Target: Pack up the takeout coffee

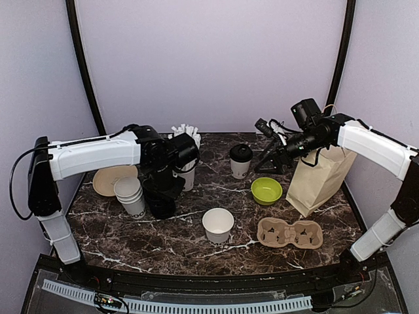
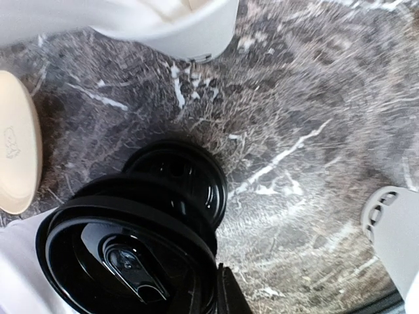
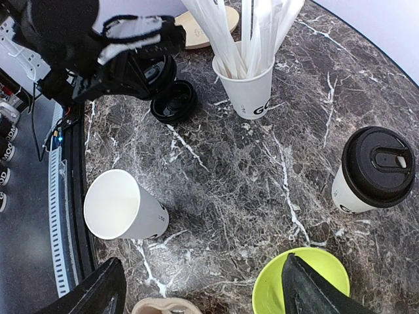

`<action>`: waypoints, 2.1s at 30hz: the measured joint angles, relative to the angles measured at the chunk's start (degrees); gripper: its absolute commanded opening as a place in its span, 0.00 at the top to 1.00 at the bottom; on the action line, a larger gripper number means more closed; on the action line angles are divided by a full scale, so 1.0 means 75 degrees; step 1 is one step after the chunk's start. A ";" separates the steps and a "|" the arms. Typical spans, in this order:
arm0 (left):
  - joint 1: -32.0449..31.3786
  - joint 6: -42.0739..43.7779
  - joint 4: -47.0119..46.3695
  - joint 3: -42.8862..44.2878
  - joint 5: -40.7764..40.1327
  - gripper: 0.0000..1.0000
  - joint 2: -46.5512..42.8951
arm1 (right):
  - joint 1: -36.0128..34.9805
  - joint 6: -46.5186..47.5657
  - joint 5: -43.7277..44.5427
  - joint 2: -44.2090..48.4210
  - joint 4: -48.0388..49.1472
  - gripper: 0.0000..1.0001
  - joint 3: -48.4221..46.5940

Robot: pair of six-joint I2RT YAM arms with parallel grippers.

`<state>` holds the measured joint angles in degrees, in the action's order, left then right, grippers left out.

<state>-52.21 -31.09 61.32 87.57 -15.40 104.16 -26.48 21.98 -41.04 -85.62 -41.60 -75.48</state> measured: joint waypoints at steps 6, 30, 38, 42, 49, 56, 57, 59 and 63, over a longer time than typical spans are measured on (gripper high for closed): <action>-0.0012 0.0119 0.0233 0.0411 0.0093 0.90 -0.0746 | -0.0003 -0.0003 -0.0047 -0.0017 -0.0029 0.18 -0.0044; -0.0012 0.1609 -0.3194 0.1212 0.3252 0.95 -0.2358 | 0.0067 -0.1014 -0.0959 0.0172 0.0423 0.06 -0.0959; -0.0009 0.2066 -0.6700 -0.0548 0.4019 0.95 -0.3596 | 0.0245 -0.4701 -0.3229 0.0245 0.3587 0.04 -0.0699; -0.0003 0.2081 -0.7950 -0.1416 0.4345 0.95 -0.3590 | 0.0131 -0.6446 -0.3716 0.0096 0.5240 0.02 -0.0507; -0.0003 0.2052 -0.8973 -0.1842 0.4698 0.95 -0.3590 | -0.0525 -0.7944 -0.3937 -0.0213 0.6773 0.02 -0.0504; -0.0003 0.1961 -0.9381 -0.1842 0.5001 0.94 -0.3582 | -0.0988 -0.8408 -0.3952 -0.0647 0.7090 0.01 -0.0504; -0.0003 0.1941 -0.9410 -0.1842 0.5045 0.94 -0.3576 | -0.1020 -0.8448 -0.3952 -0.0705 0.7122 0.01 -0.0510; -0.0003 0.1912 -0.9436 -0.1842 0.5155 0.94 -0.3547 | -0.1067 -0.8617 -0.3955 -0.0819 0.7233 0.02 -0.0539; -0.0003 0.1880 -0.9445 -0.1842 0.5377 0.94 -0.3442 | -0.1183 -0.8990 -0.3958 -0.0988 0.7618 0.05 -0.0609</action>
<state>-52.23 -16.99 -9.52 73.76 24.93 78.35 -35.35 -45.45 -70.72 -93.03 15.53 -80.05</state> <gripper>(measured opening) 0.077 0.971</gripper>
